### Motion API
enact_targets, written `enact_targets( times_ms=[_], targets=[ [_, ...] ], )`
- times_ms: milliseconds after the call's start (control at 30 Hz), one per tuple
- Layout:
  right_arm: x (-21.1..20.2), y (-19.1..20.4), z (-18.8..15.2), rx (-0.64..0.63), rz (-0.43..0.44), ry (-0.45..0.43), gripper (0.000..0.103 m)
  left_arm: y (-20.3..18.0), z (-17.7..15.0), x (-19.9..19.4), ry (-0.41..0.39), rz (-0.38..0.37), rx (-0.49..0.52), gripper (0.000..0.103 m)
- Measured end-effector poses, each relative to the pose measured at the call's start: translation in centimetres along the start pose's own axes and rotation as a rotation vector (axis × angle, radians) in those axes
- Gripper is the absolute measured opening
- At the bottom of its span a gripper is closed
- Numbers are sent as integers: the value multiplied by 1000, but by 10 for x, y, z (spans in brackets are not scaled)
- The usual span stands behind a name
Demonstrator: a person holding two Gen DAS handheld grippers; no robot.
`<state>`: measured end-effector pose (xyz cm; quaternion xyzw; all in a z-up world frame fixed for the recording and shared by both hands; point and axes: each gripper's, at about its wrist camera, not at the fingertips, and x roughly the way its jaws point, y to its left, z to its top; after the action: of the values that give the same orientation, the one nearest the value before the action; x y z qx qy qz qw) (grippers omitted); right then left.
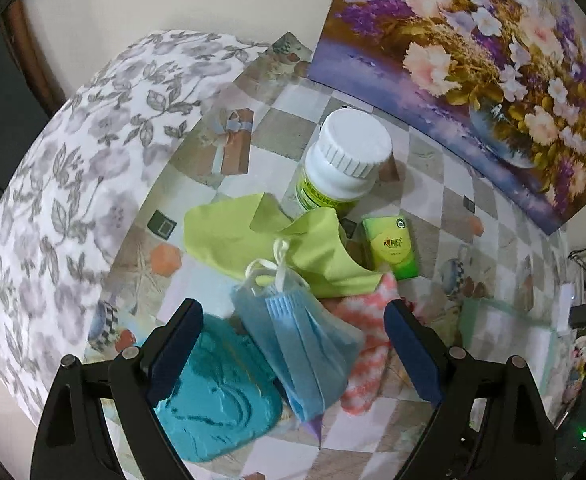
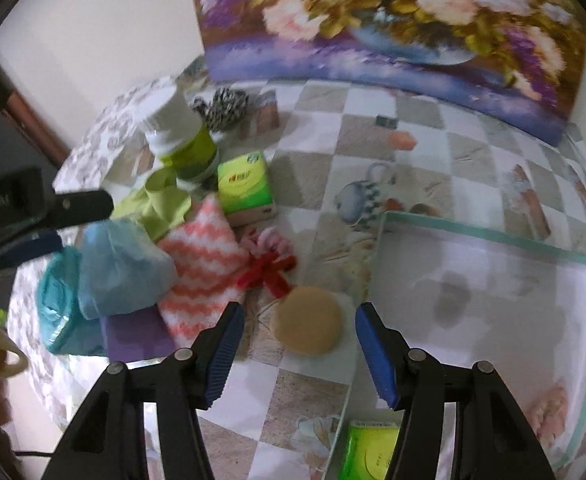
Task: Organize soft objects
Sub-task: 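Move both open tools back from the tray to the pile, then grasp the blue face mask with the left tool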
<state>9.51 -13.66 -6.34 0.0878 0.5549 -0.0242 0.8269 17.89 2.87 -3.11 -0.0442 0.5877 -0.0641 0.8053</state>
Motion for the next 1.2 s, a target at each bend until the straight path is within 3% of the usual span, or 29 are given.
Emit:
enact_targets(
  times_ms=[133,200,333,800,933,1200],
  targets=[
    [15,3,-1,-20,-2,32,62,-7,3,6,3,21,50,91],
    [20,3,-2,-22,-3,42,62,-10,3,9,9,25,70,79],
    [27,0,-3,-15,-5,58,62,-15,1,15,30,45,104,68],
    [31,3,-4,-38,-33,36,61,-27,-6,17,18,59,177,11],
    [35,4,-6,-48,-31,45,50,-29,-6,14,4,58,181,9],
    [37,6,-8,-71,-46,37,47,-26,-5,14,3,62,161,9]
  ],
)
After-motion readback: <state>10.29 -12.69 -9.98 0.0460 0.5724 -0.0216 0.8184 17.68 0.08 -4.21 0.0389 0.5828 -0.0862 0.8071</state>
